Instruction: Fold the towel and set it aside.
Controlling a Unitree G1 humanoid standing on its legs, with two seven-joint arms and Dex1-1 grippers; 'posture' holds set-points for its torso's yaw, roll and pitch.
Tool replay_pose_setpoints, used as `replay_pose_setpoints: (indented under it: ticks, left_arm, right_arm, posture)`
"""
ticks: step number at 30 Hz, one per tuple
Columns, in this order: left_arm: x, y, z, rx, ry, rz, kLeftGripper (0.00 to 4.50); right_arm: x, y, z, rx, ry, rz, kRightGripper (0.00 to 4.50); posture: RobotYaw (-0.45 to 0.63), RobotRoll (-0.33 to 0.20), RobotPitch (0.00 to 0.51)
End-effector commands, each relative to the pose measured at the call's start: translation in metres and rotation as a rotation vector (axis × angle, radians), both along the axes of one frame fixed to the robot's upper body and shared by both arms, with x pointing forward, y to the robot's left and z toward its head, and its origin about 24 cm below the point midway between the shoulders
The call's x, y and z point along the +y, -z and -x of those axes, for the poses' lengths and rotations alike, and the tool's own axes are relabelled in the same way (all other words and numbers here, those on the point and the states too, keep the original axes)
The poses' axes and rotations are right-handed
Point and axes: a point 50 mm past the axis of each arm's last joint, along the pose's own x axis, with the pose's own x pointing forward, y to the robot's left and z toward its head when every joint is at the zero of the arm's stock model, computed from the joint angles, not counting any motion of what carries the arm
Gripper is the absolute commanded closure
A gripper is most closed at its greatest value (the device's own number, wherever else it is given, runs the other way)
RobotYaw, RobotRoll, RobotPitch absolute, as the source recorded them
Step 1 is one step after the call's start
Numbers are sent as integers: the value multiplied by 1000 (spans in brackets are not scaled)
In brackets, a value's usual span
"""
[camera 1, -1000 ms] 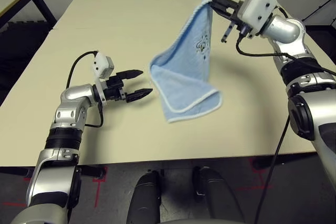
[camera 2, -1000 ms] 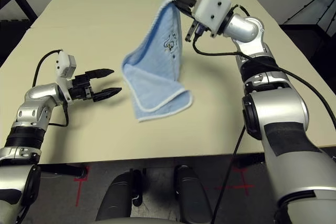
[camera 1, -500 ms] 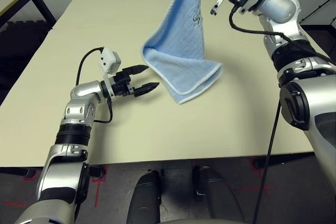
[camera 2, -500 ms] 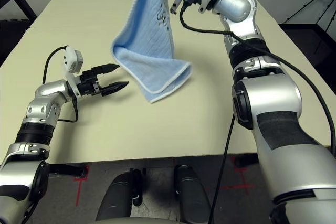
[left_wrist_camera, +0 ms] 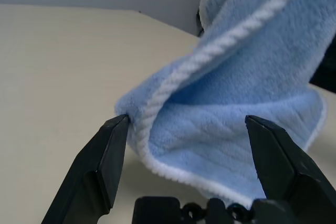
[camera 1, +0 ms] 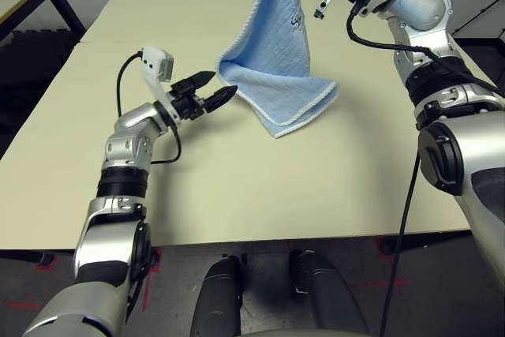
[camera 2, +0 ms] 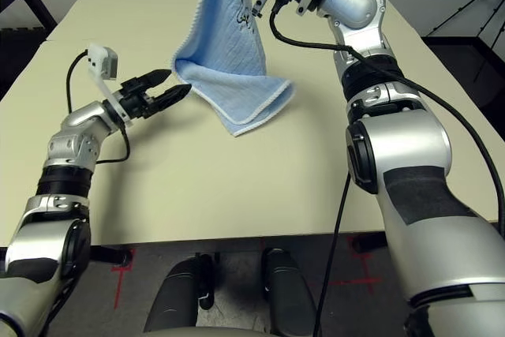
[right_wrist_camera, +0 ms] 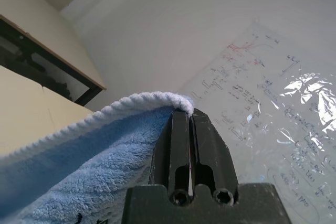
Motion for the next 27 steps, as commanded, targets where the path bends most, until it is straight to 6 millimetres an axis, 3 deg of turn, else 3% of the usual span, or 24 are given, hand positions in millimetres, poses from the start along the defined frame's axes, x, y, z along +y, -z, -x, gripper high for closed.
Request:
replay_pose_setpoints:
  ticks: [1, 4, 11, 17, 27]
  left_arm:
    - [-4, 1, -6, 25, -38, 8, 0]
    - [-4, 9, -12, 69, -100, -18, 0]
    - [-13, 35, -8, 190, -47, -102, 0]
    - [-1, 52, -5, 278, -99, -175, 0]
    - [3, 47, 3, 283, -36, -137, 0]
  right_arm:
    - [-1, -4, 4, -27, -19, -21, 4477]
    - [-3, -8, 5, -34, -23, -44, 4477]
    - [-9, -21, 7, -55, -16, -91, 4477]
    - [-16, -32, 8, -65, 11, -122, 4477]
    - [-26, -49, 8, -86, 84, -158, 4477]
  posture:
    - [11, 0, 163]
    - [8, 0, 163]
    - [5, 0, 166]
    - [6, 0, 167]
    - [21, 0, 170]
